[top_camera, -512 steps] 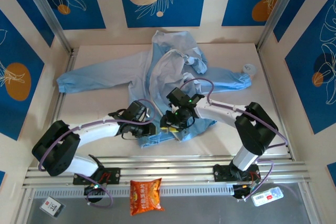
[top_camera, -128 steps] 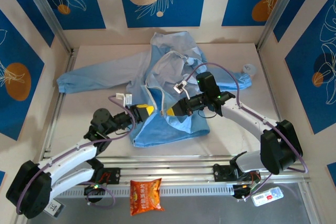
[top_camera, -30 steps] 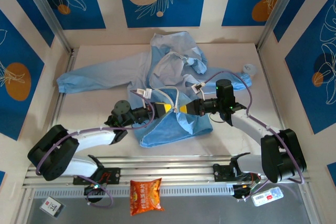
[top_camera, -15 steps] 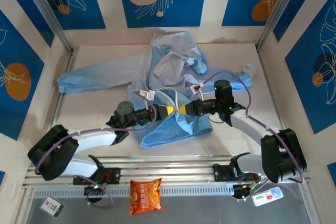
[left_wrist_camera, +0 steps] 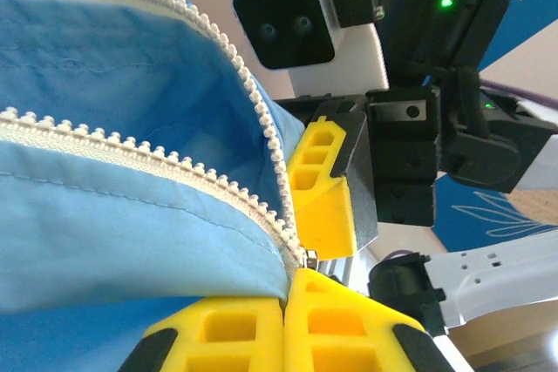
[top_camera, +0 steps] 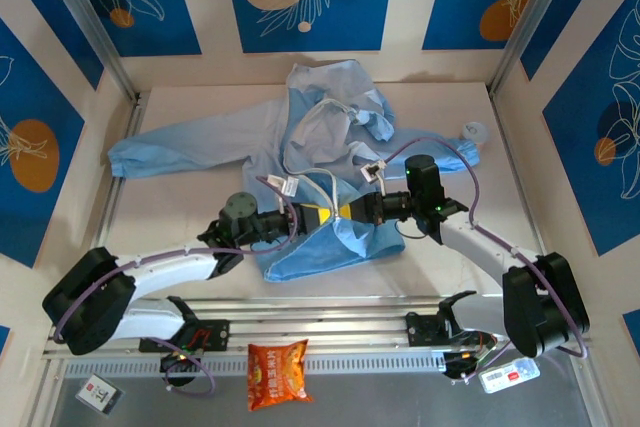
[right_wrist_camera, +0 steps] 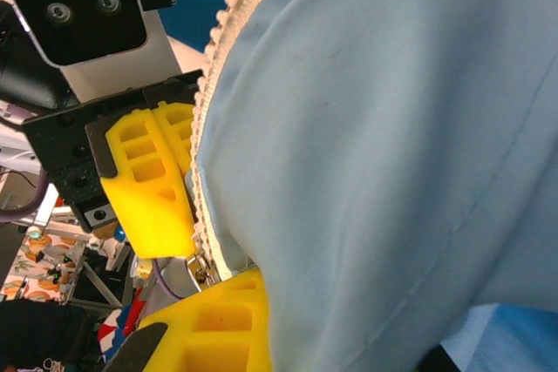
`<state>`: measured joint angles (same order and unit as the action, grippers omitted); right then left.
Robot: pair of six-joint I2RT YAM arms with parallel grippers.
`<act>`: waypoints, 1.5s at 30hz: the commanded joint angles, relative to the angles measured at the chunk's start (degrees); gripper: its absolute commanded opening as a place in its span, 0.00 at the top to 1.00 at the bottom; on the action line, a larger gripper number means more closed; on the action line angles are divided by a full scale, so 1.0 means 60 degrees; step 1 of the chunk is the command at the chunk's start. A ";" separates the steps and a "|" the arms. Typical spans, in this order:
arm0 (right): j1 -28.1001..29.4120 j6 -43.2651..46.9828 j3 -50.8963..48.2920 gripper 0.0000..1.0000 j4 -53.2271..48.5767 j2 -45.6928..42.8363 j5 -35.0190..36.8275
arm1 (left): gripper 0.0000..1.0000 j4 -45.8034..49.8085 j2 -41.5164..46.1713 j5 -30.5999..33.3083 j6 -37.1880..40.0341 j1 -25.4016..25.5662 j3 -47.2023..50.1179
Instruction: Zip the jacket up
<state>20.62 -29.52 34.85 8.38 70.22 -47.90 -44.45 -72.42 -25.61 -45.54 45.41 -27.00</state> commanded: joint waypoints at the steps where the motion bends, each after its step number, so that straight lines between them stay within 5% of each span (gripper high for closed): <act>1: 0.0008 -0.0132 -0.0081 1.00 0.0185 -0.0267 0.0390 | 1.00 0.0621 0.0217 0.0030 0.0646 0.0298 -0.0347; 10: -0.0003 -0.0137 -0.0240 1.00 -0.0048 -0.0699 0.1202 | 1.00 0.2863 0.0739 0.0221 0.1704 0.0504 -0.0801; 24: 0.0054 -0.0589 -0.0442 1.00 0.0887 -0.0336 0.0336 | 1.00 0.4067 0.0491 0.0248 0.2133 0.0664 -0.0926; 30: 0.0141 -0.0480 -0.0279 0.69 0.0883 -0.0266 -0.0580 | 1.00 0.4185 0.0498 -0.0182 0.2218 0.0542 -0.1134; 34: 0.0301 -0.0214 0.0097 0.59 0.0367 0.0116 -0.0921 | 1.00 0.4276 0.0485 -0.0400 0.2272 0.0463 -0.1243; 42: 0.0687 -0.0422 0.0455 0.60 0.0497 0.1202 -0.0858 | 1.00 0.4352 0.0549 -0.0665 0.2288 0.0434 -0.1267; 45: 0.0802 -0.0798 0.0432 0.69 0.1101 0.1442 -0.0871 | 1.00 0.4635 0.0652 -0.0666 0.2372 0.0431 -0.1314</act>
<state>24.67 -32.51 35.92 12.19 77.89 -51.70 -17.58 -69.21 -26.76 -32.95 48.03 -32.75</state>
